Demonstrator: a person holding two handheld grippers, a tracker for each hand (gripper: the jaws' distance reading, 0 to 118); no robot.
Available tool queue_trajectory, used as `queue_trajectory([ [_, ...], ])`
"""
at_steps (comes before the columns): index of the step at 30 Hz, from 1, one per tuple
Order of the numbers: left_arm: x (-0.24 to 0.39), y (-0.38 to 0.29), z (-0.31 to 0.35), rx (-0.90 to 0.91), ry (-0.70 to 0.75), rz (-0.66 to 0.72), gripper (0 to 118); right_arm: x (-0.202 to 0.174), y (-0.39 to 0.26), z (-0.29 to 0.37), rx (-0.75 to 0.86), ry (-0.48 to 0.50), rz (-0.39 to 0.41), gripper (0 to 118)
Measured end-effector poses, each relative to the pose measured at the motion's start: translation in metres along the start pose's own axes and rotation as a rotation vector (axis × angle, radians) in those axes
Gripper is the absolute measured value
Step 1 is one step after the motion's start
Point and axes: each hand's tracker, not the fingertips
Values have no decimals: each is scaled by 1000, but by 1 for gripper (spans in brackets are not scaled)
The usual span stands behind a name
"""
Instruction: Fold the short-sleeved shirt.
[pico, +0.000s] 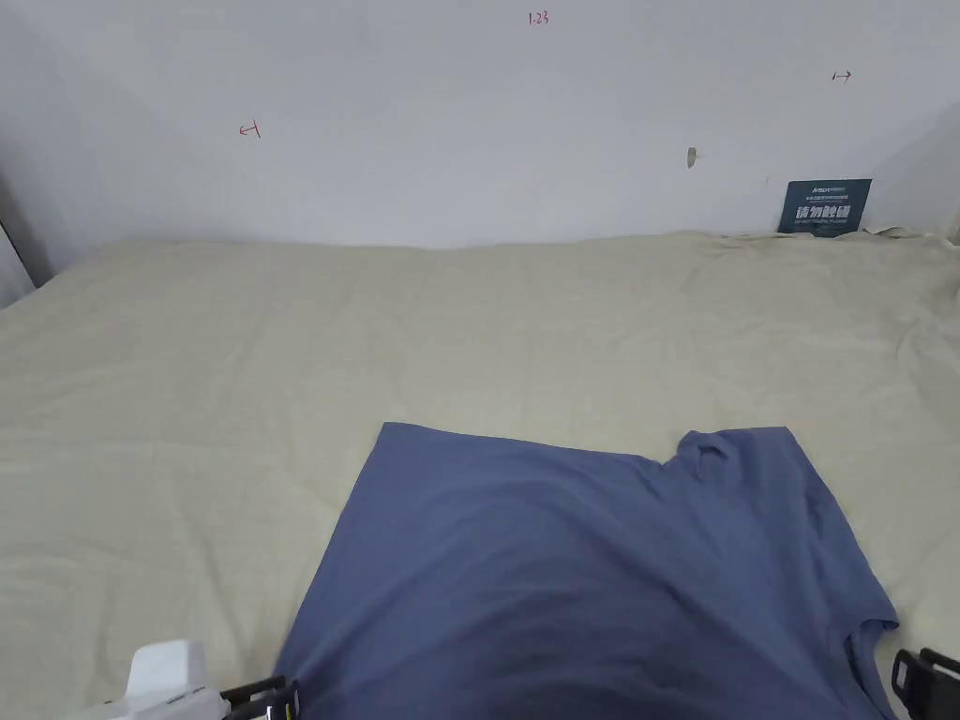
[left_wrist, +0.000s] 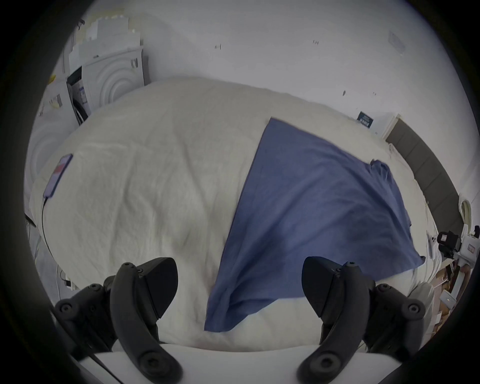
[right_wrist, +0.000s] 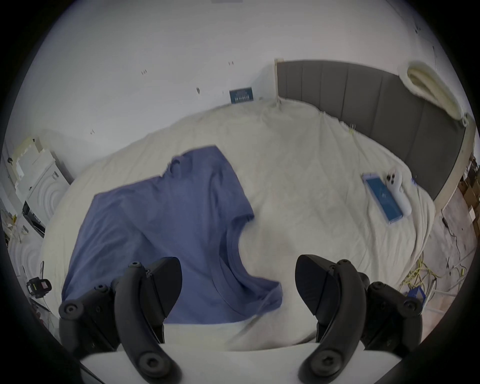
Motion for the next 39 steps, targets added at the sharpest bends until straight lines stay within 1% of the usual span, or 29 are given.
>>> queue_trajectory([
  [3, 7, 12, 9, 57, -11, -15, 104, -5, 12, 15, 84, 15, 7, 94],
  [7, 18, 28, 21, 132, -30, -29, 104, -14, 26, 34, 194, 23, 36, 101],
  [8, 21, 31, 23, 159, -36, -36, 104, -12, 30, 32, 224, 25, 46, 102],
  [12, 34, 45, 26, 218, -41, -46, 103, -19, 44, 40, 316, 25, 76, 102],
  [14, 41, 53, 27, 273, -66, -52, 101, -23, 49, 44, 370, 15, 97, 102],
  [15, 45, 55, 28, 302, -76, -57, 99, -25, 51, 45, 398, 7, 102, 102],
  [16, 49, 58, 30, 326, -80, -60, 94, -27, 53, 46, 418, 5, 104, 102],
  [17, 53, 60, 31, 344, -85, -66, 88, -28, 54, 47, 431, 5, 103, 101],
  [18, 56, 62, 32, 362, -89, -71, 80, -29, 55, 49, 441, 7, 103, 101],
  [19, 59, 63, 34, 383, -95, -79, 65, -30, 57, 50, 452, 5, 105, 95],
  [22, 70, 66, 38, 423, -115, -103, 51, -35, 58, 54, 499, -7, 127, 83],
  [23, 73, 67, 39, 436, -123, -110, 39, -38, 57, 56, 514, -14, 134, 66],
  [24, 75, 67, 40, 442, -131, -115, 28, -40, 57, 57, 523, -16, 142, 47],
  [25, 78, 67, 41, 450, -137, -121, 17, -41, 57, 58, 535, -20, 159, 23],
  [26, 80, 68, 43, 461, -137, -128, 9, -42, 56, 59, 553, -25, 165, 8],
  [27, 83, 68, 44, 468, -141, -131, 1, -42, 55, 60, 563, -22, 169, 0],
  [29, 86, 69, 45, 474, -148, -145, 0, -45, 54, 63, 573, -10, 184, 0],
  [32, 90, 70, 42, 477, -137, -159, 0, -49, 53, 66, 584, -19, 199, 0],
  [37, 92, 71, 39, 464, -141, -161, 0, -52, 52, 69, 581, -11, 202, 0],
  [39, 91, 74, 36, 383, -112, -164, 0, -52, 51, 69, 575, -6, 202, 0],
])
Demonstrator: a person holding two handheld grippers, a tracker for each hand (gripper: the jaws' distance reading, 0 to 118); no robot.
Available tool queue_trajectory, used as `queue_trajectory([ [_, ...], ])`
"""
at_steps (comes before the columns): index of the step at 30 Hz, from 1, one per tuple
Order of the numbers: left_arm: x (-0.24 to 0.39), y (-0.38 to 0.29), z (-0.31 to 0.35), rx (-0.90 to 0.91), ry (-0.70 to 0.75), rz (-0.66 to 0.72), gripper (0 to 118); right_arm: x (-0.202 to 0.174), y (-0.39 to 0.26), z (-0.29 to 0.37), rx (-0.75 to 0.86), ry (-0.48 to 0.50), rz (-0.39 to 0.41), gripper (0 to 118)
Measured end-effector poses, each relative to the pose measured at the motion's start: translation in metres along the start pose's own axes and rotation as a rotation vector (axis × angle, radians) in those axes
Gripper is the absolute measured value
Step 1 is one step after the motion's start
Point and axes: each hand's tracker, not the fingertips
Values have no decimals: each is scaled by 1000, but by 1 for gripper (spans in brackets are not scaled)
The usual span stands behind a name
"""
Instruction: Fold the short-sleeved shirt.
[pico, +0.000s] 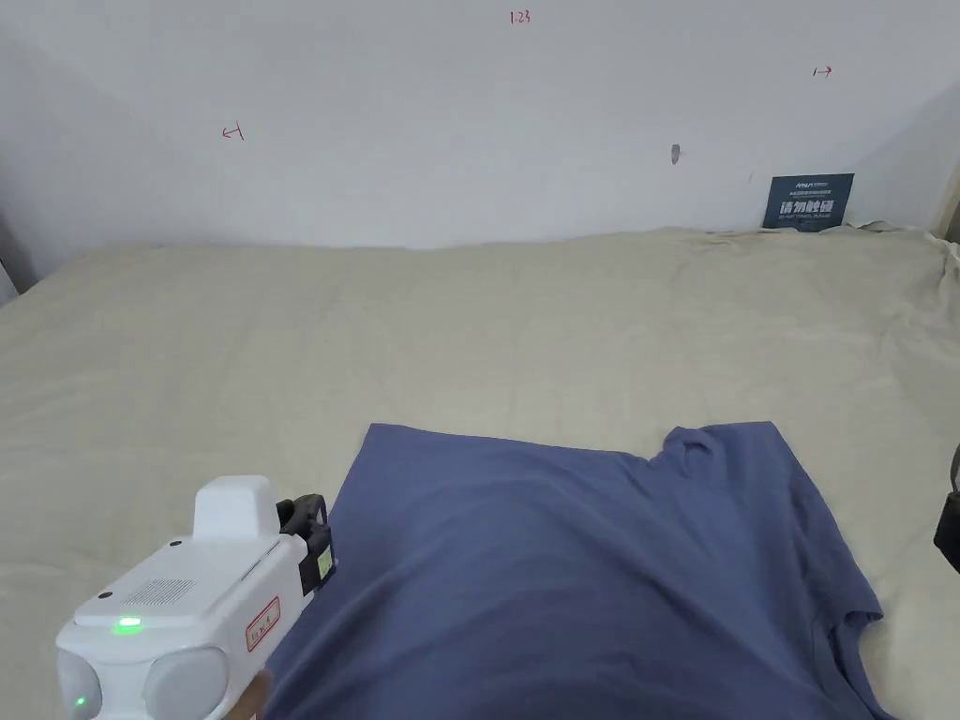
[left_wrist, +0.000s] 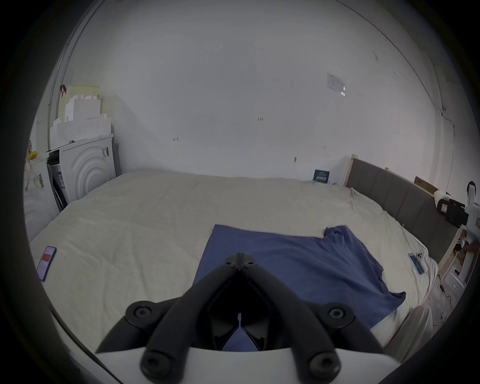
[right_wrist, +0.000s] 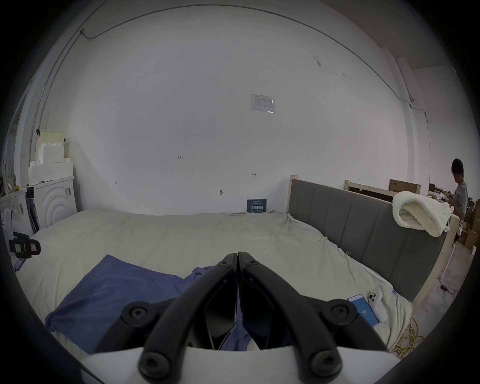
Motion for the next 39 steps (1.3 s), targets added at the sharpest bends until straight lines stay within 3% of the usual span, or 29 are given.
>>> queue_trajectory([
  [13, -52, -59, -24, -469, 23, 66, 0, -3, -2, 2, -41, 17, -10, 0],
  [20, -72, -106, -24, -587, 42, 89, 0, 0, -8, -1, -63, 17, -4, 0],
  [21, -74, -109, -24, -593, 40, 95, 4, 1, -10, -1, -66, 16, -5, 0],
  [23, -76, -117, -24, -607, 50, 91, 28, 2, -11, -1, -74, 17, -7, 0],
  [25, -77, -122, -26, -644, 70, 74, 74, 2, -12, -1, -81, 17, -8, 0],
  [26, -76, -125, -26, -648, 76, 63, 83, 2, -13, -1, -84, 17, -8, 0],
  [27, -77, -127, -27, -647, 82, 55, 85, 2, -14, -1, -87, 17, -7, 0],
  [31, -81, -136, -33, -685, 103, 58, 81, 5, -18, -2, -99, 18, -9, 0],
  [33, -82, -139, -33, -702, 97, 85, 49, 8, -21, -3, -106, 17, -10, 0],
  [35, -78, -137, -31, -690, 89, 97, 35, 10, -23, -2, -117, 17, -10, 0],
  [37, -72, -134, -30, -686, 59, 67, 11, 15, -28, -2, -136, 18, -13, 0],
  [39, -67, -131, -28, -677, 52, 74, 7, 21, -36, -3, -185, 24, -39, 0],
])
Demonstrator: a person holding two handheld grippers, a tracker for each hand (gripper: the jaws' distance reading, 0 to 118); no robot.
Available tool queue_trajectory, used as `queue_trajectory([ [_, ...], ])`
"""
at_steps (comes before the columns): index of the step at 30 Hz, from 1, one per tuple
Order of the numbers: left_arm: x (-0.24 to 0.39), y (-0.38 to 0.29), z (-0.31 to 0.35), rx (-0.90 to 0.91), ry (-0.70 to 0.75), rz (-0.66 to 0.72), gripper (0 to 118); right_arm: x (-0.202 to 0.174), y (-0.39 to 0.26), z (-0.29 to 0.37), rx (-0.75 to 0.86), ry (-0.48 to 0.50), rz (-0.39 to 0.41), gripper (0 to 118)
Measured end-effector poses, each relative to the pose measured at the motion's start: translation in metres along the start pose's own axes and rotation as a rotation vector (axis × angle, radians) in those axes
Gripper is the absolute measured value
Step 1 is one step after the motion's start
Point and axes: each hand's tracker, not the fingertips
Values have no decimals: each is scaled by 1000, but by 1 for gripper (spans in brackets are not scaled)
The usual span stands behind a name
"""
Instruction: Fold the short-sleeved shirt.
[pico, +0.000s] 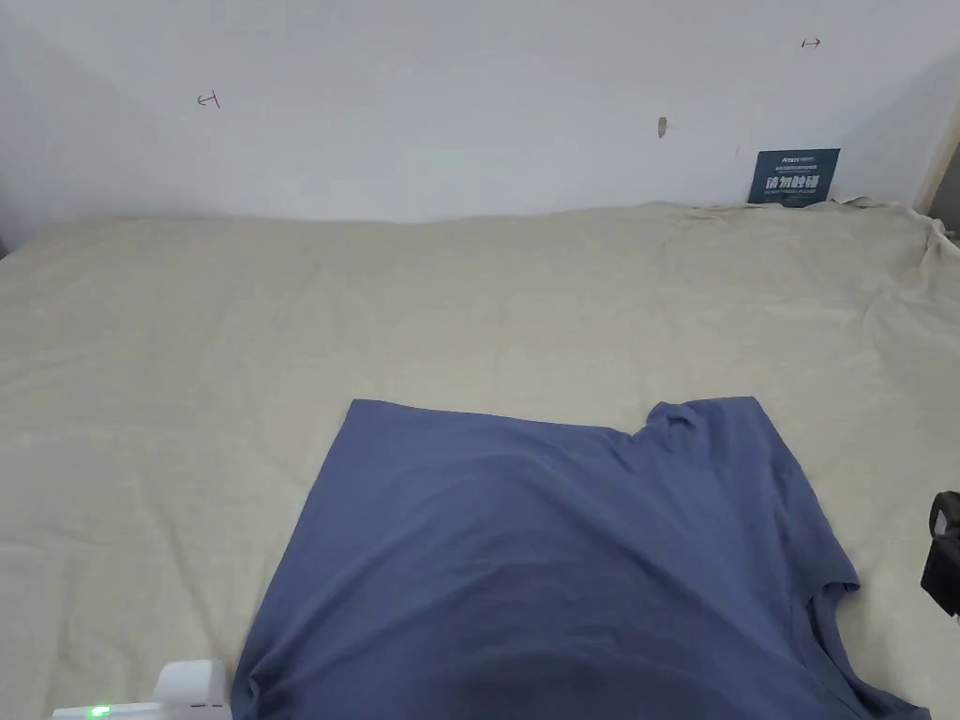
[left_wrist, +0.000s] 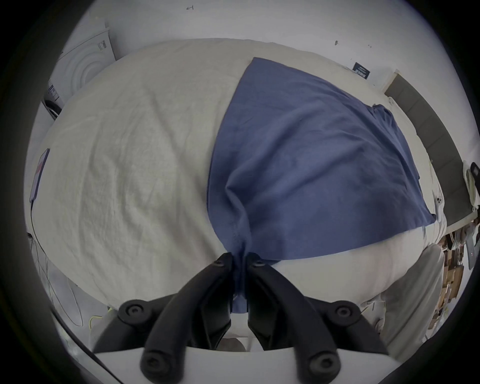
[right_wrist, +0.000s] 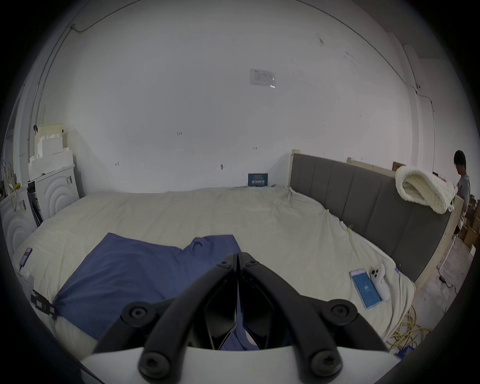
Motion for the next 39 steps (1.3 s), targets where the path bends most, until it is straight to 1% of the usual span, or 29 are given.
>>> queue_trajectory([
  [3, 6, 2, 6, 21, 5, -35, 7, 14, -16, -8, -113, 2, -64, 0],
  [6, 6, 5, 16, 42, -21, -16, 7, 28, -40, -21, -284, 7, -112, 0],
  [8, 6, 7, 21, 53, -33, -10, 7, 35, -59, -28, -367, 10, -154, 0],
  [9, 6, 8, 23, 60, -36, -9, 7, 38, -67, -31, -415, 12, -159, 0],
  [10, 5, 9, 26, 67, -42, -3, 7, 39, -77, -33, -429, 5, -176, 0],
  [12, 3, 11, 28, 75, -52, 4, 7, 40, -92, -37, -493, -1, -172, 2],
  [13, 3, 11, 30, 80, -54, 6, 7, 39, -98, -39, -524, -4, -157, 11],
  [14, 3, 12, 31, 82, -56, 7, 7, 38, -105, -40, -527, -5, -156, 25],
  [15, 3, 12, 31, 84, -57, 7, 7, 38, -109, -41, -531, -8, -160, 45],
  [16, 3, 13, 32, 87, -57, 7, 7, 38, -114, -44, -552, -5, -162, 73],
  [17, 3, 13, 32, 87, -56, 6, 7, 37, -118, -46, -570, -4, -165, 88],
  [18, 3, 13, 32, 87, -56, 6, 7, 36, -120, -48, -586, -2, -164, 96],
  [19, 3, 13, 32, 88, -56, 6, 7, 35, -121, -50, -593, -4, -161, 97],
  [21, 3, 12, 32, 87, -59, 10, 7, 34, -120, -56, -609, -7, -149, 97],
  [22, 3, 12, 32, 87, -60, 12, 7, 27, -116, -52, -614, -6, -149, 97],
  [24, 3, 10, 32, 90, -60, 14, 7, 25, -117, -57, -618, -1, -151, 96],
  [25, 3, 10, 32, 90, -60, 15, 7, 24, -117, -59, -626, 0, -151, 92],
  [26, 2, 9, 32, 90, -61, 16, 7, 27, -119, -62, -634, 6, -150, 80],
  [27, 2, 9, 32, 90, -61, 18, 7, 26, -119, -63, -639, 12, -150, 53],
  [28, 2, 8, 32, 89, -62, 18, 7, 26, -120, -64, -640, 17, -156, 12],
  [29, 2, 8, 32, 91, -63, 19, 7, 26, -121, -65, -643, 28, -164, 3],
  [30, 1, 8, 32, 92, -65, 21, 7, 23, -121, -60, -644, 54, -181, 3],
  [34, -2, 9, 35, 99, -77, 35, 7, 18, -117, -50, -618, 46, -171, 3],
  [36, -3, 10, 36, 103, -82, 40, 7, 19, -113, -47, -611, 58, -185, 2],
  [39, -3, 14, 40, 117, -97, 49, 7, 25, -106, -45, -600, 75, -182, 2],
])
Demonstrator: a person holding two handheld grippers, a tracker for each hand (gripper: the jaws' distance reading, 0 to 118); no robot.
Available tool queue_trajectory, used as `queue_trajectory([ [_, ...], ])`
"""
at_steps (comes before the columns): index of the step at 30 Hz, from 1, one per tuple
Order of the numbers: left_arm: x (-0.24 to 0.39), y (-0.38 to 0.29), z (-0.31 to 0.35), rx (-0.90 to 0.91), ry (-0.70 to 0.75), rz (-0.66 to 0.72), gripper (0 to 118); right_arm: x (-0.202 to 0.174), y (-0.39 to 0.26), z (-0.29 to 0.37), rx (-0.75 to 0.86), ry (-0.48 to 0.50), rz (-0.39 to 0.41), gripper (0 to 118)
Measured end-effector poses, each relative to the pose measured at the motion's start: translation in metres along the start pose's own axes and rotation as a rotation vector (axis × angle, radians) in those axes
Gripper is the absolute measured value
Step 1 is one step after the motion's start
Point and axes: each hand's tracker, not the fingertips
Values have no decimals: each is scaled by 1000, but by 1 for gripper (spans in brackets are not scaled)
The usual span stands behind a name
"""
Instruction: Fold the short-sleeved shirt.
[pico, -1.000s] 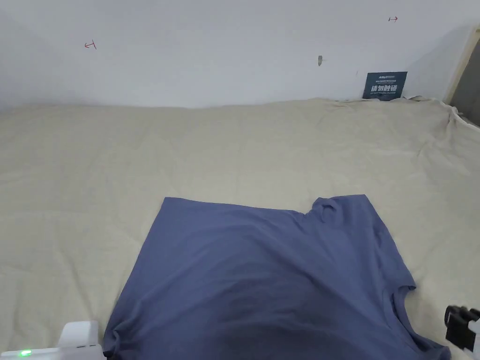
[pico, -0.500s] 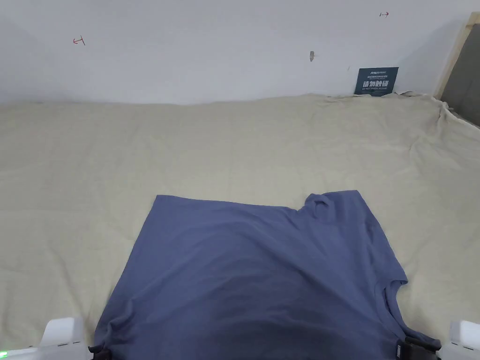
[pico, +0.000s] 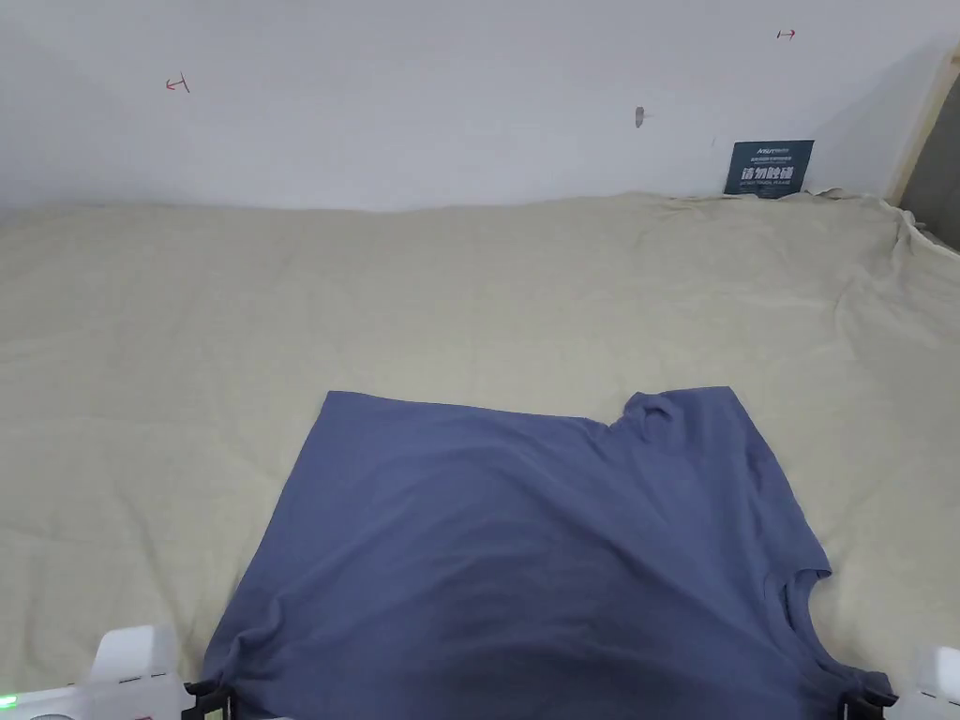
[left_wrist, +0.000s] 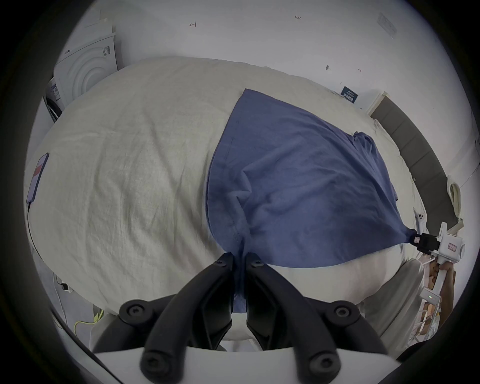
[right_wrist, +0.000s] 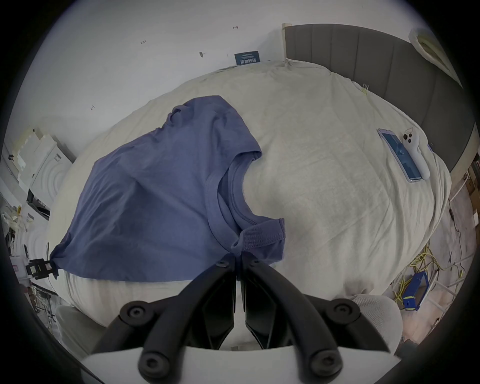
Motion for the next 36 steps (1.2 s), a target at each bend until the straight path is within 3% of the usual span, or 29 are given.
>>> queue_trajectory([
  [5, 1, 20, 10, 53, -85, 67, 7, 0, 21, 15, 41, 43, -11, 2],
  [17, -2, 106, 1, 177, -55, 79, 7, -30, 96, 25, 157, 58, -6, 2],
  [27, -11, 161, -57, 151, 6, 87, 7, -42, 159, -34, 120, -7, -9, 2],
  [36, -10, 189, -132, 43, 106, -11, 7, -49, 186, -106, 20, -96, 6, 2],
])
